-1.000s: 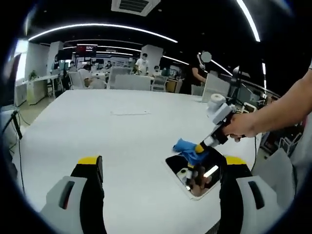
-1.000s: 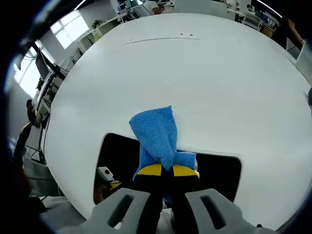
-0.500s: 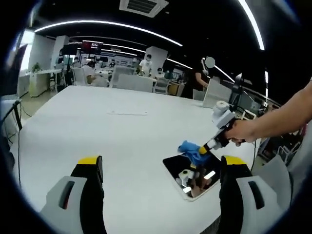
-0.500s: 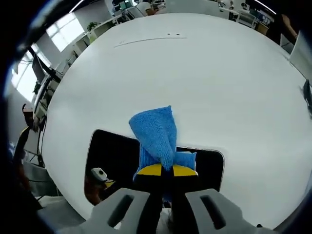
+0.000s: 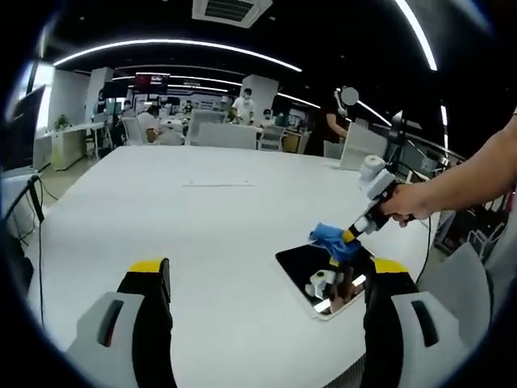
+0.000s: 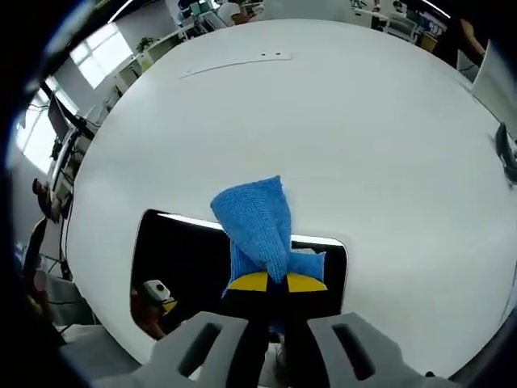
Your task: Wipe the mirror surface with the cleaning cloth until all visible marks leave the cleaned area.
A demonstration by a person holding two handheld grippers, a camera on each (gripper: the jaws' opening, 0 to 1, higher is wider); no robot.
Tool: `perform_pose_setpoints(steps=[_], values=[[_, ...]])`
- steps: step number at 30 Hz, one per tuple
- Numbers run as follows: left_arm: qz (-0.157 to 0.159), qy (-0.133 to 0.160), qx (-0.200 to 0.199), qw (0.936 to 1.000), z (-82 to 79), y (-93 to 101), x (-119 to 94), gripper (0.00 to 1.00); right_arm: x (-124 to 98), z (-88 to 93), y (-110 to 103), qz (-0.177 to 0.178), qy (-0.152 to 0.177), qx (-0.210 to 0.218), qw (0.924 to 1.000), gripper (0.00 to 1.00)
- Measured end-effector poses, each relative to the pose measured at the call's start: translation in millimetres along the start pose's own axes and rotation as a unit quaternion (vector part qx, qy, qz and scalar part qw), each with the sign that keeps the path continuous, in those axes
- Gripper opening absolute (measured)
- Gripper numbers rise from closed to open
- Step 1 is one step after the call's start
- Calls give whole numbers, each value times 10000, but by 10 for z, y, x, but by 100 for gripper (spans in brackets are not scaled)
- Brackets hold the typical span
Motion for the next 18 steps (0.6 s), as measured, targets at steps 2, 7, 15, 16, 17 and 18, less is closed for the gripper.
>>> perform_pose_setpoints(steps=[2,7,15,16,17,18], values=[[-2,7,18,10000,6,11,-9,99,-11,19,12,-100,59,-81,9999,0],[35,31,79,10000,10,28,9,99,-42,110,2,-180,98,122,9997,0],[102,65,109,9999,-23,90,46,99,-119,291,-76,-115,183,302,9993,0],[109,56,116,9999,-22,100,48,99,-126,314,-90,-113,190,301,9993,0],[117,52,123,9998,-21,107,48,99,-133,338,-102,-119,195,276,9994,0],[131,52,134,9998,-17,114,49,99,-143,372,-115,-138,208,217,9995,0]])
Point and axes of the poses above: the point that each gripper's makers call its tool centre point, and the gripper's own axes: x roughly forward along the fingers, y roughly to its right, z roughly out of its underside, the point moved 9 cm from there along -x, roughly backward along the fingers, and after that the axes turned 8 degrees about y, right-handed, at the moved point
